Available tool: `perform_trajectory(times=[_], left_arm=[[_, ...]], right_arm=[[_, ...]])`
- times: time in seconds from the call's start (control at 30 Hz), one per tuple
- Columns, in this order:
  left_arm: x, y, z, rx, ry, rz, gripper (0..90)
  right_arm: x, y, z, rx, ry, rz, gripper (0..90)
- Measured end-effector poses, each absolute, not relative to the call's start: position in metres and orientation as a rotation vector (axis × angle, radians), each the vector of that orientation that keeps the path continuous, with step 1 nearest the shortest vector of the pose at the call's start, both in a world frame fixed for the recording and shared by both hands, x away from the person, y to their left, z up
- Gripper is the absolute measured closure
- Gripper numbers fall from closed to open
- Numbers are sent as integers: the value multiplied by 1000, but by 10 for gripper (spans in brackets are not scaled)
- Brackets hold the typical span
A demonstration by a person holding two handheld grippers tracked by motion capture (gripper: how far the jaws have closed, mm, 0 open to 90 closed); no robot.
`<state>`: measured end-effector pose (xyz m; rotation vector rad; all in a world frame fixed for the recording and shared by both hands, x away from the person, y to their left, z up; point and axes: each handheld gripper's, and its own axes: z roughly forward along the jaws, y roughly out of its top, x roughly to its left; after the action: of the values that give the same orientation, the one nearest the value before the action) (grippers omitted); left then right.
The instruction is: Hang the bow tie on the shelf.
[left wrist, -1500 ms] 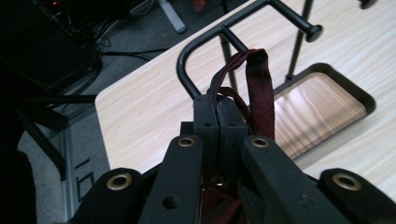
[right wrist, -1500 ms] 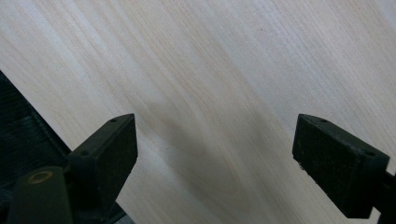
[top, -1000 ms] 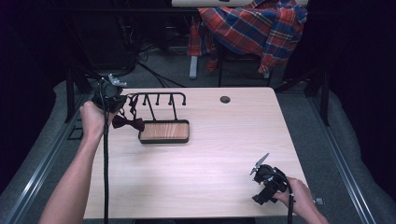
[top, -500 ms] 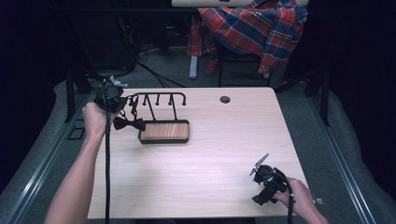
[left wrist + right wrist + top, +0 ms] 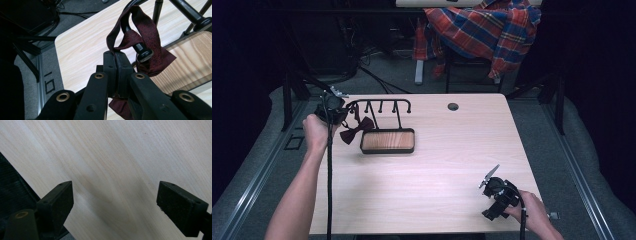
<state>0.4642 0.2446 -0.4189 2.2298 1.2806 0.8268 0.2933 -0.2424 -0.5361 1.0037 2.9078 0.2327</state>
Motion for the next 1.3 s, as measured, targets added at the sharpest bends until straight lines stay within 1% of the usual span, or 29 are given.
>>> perform_trajectory(times=[0.43, 0.5, 0.53, 0.63, 0.67, 0.73, 0.77, 0.8, 0.83, 0.87, 0.9, 0.93, 1.0, 1.03, 1.13, 1.23, 1.3], left_arm=[[468, 246, -435, 2214, 1303, 809, 863], [468, 247, -437, 2203, 1309, 798, 840], [468, 248, -439, 2197, 1311, 793, 815], [467, 249, -441, 2194, 1313, 790, 788], [467, 249, -442, 2189, 1323, 783, 745], [467, 250, -443, 2186, 1330, 774, 689], [467, 250, -443, 2185, 1341, 771, 689], [466, 251, -443, 2179, 1359, 770, 609], [466, 251, -443, 2179, 1359, 770, 574], [465, 251, -442, 2175, 1367, 764, 574], [465, 252, -442, 2172, 1374, 759, 538], [464, 253, -442, 2171, 1383, 759, 467], [463, 254, -442, 2169, 1389, 755, 405], [462, 255, -442, 2168, 1389, 748, 405], [459, 259, -439, 2149, 1391, 739, 330], [454, 263, -437, 2119, 1392, 724, 278], [451, 265, -435, 2099, 1401, 710, 217]], right_arm=[[292, -242, -538, 1024, 2902, 267, 138], [292, -242, -538, 1021, 2901, 263, 137], [292, -242, -537, 1010, 2904, 244, 137], [292, -241, -537, 1010, 2905, 242, 138], [292, -241, -537, 1012, 2905, 245, 137], [292, -241, -538, 1013, 2907, 247, 138], [292, -241, -538, 1012, 2907, 246, 138], [292, -241, -538, 1014, 2908, 246, 138], [292, -241, -538, 1014, 2908, 246, 138], [292, -241, -538, 1013, 2907, 247, 138], [292, -241, -538, 1014, 2908, 246, 137], [292, -241, -538, 1014, 2908, 244, 138], [292, -241, -538, 1014, 2907, 246, 138], [292, -241, -538, 1013, 2907, 246, 137], [292, -241, -537, 1015, 2905, 248, 138], [292, -241, -537, 1022, 2896, 269, 138], [292, -241, -536, 1009, 2896, 248, 138]])
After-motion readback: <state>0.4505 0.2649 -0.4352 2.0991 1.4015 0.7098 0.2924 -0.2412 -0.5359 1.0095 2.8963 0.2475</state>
